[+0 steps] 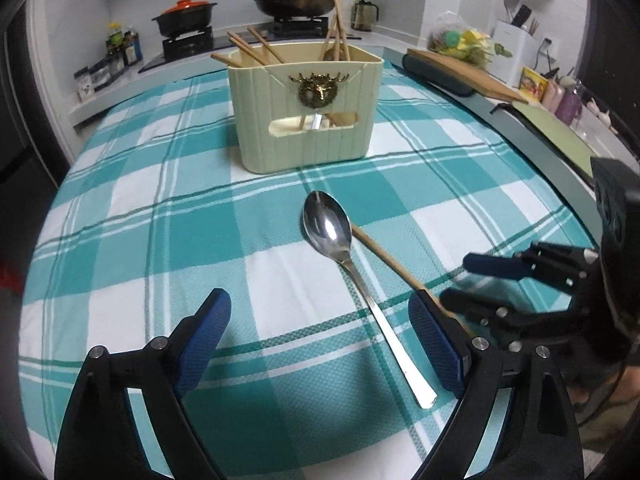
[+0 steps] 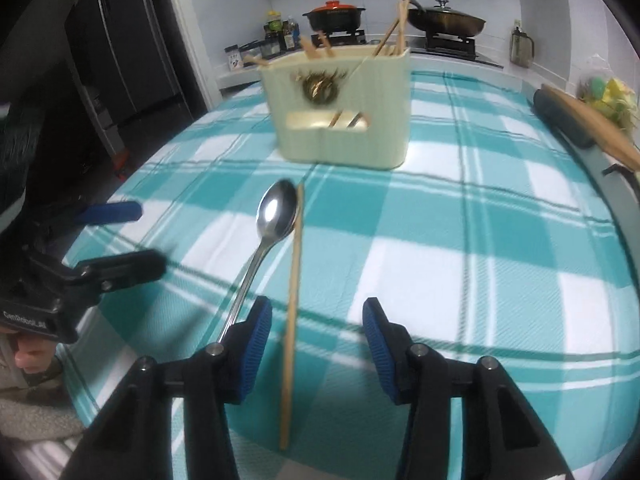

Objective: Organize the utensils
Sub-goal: 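Move both open tools back toward the last steel spoon and chopstick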

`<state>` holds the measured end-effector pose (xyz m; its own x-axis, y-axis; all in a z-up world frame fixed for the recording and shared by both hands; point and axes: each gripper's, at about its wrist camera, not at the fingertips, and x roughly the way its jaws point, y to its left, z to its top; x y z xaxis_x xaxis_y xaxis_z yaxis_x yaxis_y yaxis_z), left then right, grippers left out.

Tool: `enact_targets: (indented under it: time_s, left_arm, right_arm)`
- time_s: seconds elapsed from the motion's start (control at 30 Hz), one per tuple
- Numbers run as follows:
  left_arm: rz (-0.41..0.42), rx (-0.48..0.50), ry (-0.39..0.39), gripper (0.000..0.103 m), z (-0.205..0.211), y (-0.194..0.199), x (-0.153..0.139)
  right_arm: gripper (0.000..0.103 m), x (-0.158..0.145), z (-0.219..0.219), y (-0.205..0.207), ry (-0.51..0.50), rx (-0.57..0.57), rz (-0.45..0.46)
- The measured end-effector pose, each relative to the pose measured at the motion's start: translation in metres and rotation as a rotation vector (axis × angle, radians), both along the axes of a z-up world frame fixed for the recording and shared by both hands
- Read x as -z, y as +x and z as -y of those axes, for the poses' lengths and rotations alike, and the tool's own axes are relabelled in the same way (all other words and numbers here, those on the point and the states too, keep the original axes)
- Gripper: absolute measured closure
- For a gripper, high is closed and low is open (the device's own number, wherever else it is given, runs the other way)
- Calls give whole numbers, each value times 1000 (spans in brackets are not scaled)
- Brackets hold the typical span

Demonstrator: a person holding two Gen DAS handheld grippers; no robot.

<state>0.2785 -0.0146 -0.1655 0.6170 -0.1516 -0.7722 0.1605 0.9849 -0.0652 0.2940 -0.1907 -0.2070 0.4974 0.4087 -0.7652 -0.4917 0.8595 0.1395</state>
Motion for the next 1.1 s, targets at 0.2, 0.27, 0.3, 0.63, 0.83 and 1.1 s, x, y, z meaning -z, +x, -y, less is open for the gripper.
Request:
enact_targets:
  time_s: [0.2,0.27,0.3,0.63,0.83,1.1]
  left_arm:
    - [-3,-65,-62,12,-18,-5,-2]
    - [-3,-78,-53,12,-22,-8,0]
    - [-8,-82,-50,12,-23,-11,3]
    - [-50,-99,-56,9,-24,-22,22]
    - [-44,-156,53,4,-31,-20,40]
    - [-141,-175,68,0,-41,-15,67]
  right_arm:
    - [84,21,-32,4,-53,-66,5]
    - [96,26,-38,6,-93,-63,17]
    - [97,26,-37,7,-101,-49,16]
    - [97,25,33,-11,-118,265,3]
    - [41,19,53,-33,-92,306,40]
    - [35,19,69,-39,-161,292,28]
